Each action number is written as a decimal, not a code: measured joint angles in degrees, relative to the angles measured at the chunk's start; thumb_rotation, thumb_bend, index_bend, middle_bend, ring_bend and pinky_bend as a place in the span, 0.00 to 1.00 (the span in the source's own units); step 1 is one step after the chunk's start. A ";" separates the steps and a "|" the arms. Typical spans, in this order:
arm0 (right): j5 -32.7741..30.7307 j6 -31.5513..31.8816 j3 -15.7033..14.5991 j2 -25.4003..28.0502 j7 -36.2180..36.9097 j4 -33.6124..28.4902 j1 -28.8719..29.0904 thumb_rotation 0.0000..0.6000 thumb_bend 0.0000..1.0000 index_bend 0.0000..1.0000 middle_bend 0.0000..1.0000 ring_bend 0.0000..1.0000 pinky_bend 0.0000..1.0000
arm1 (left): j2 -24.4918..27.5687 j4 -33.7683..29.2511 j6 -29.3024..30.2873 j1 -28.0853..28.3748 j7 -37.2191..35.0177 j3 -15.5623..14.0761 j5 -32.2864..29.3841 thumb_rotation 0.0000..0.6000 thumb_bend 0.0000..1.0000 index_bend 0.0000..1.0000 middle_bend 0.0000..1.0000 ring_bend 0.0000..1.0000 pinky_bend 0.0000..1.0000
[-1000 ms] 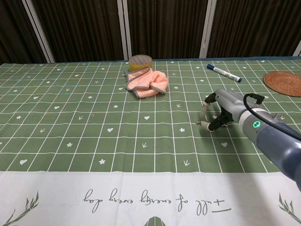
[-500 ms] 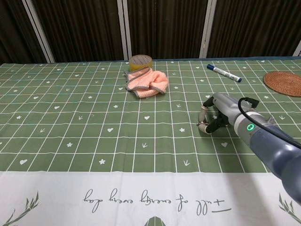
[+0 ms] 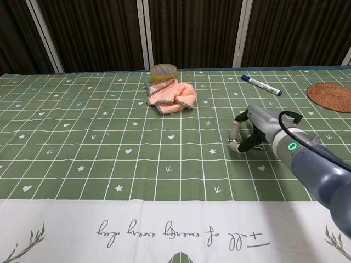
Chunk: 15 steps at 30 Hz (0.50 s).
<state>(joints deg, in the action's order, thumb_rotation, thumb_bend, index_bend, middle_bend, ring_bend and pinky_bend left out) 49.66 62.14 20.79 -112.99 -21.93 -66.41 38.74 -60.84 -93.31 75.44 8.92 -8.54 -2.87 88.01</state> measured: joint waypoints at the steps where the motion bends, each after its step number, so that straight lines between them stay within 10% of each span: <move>1: 0.12 0.23 0.39 0.29 0.32 -0.77 -0.03 1.00 0.31 0.59 0.21 0.00 0.00 | 0.00 0.00 -0.01 0.00 -0.01 -0.01 0.01 1.00 0.08 0.00 0.00 0.00 0.00; 15: -2.34 3.16 6.46 7.17 -0.91 -8.01 0.19 1.00 0.32 0.61 0.22 0.00 0.00 | -0.14 -0.03 0.21 -0.13 0.84 -0.11 0.06 1.00 0.08 0.00 0.00 0.00 0.00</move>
<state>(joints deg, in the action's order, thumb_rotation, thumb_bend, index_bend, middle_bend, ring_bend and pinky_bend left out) 47.33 65.30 27.25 -105.82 -22.83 -74.42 38.93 -60.99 -93.34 75.65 8.79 -7.70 -2.99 88.08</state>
